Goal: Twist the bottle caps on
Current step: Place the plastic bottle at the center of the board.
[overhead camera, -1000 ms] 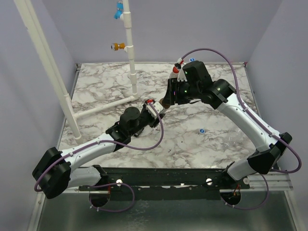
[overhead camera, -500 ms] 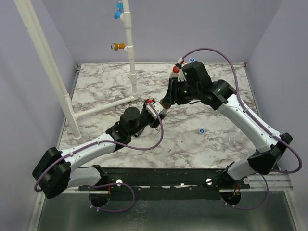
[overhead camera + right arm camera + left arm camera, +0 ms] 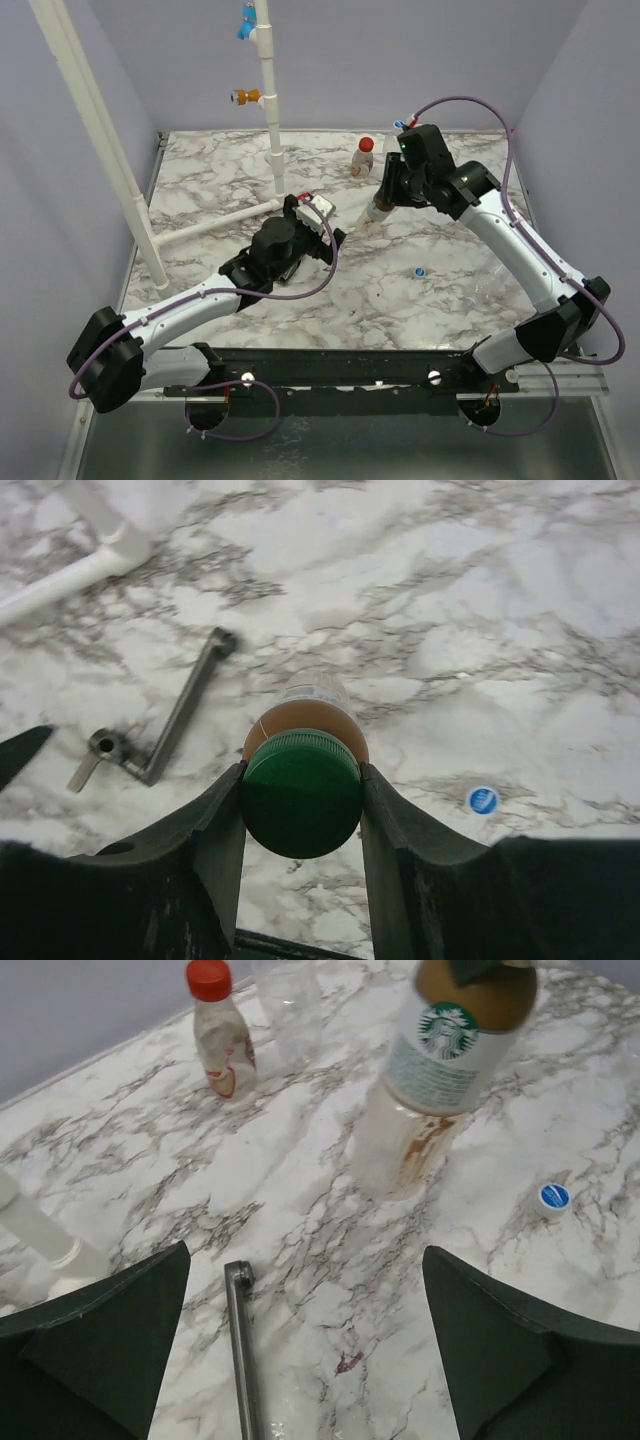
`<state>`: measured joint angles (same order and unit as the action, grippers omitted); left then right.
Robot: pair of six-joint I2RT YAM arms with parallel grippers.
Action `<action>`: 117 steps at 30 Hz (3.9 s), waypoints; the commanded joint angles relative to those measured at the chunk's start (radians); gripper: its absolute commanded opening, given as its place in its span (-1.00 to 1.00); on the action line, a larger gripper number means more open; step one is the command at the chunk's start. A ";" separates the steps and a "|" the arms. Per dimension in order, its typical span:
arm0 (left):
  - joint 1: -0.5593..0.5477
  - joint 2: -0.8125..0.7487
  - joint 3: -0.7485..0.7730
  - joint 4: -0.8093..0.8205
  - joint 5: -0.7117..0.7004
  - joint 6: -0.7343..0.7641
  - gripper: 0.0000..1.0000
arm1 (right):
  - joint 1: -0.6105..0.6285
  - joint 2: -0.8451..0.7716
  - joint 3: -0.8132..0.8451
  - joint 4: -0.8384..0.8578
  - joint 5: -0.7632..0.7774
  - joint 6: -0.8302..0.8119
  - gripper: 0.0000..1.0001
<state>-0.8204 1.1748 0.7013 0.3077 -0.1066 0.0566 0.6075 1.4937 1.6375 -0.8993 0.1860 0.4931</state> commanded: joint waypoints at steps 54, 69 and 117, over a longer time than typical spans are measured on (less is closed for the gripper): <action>0.047 -0.080 0.083 -0.317 -0.255 -0.192 0.97 | -0.523 0.695 0.432 0.223 0.046 -0.202 -0.19; 0.053 -0.084 0.079 -0.312 -0.255 -0.190 0.97 | -0.525 0.729 0.477 0.211 0.048 -0.223 0.20; 0.091 -0.114 0.083 -0.321 -0.240 -0.206 0.97 | -0.548 -0.013 -0.260 -0.016 0.095 0.113 0.91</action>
<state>-0.7399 1.0805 0.7940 -0.0090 -0.3599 -0.1383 0.0872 1.5795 1.5471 -0.8223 0.2199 0.4862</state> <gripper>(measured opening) 0.987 0.943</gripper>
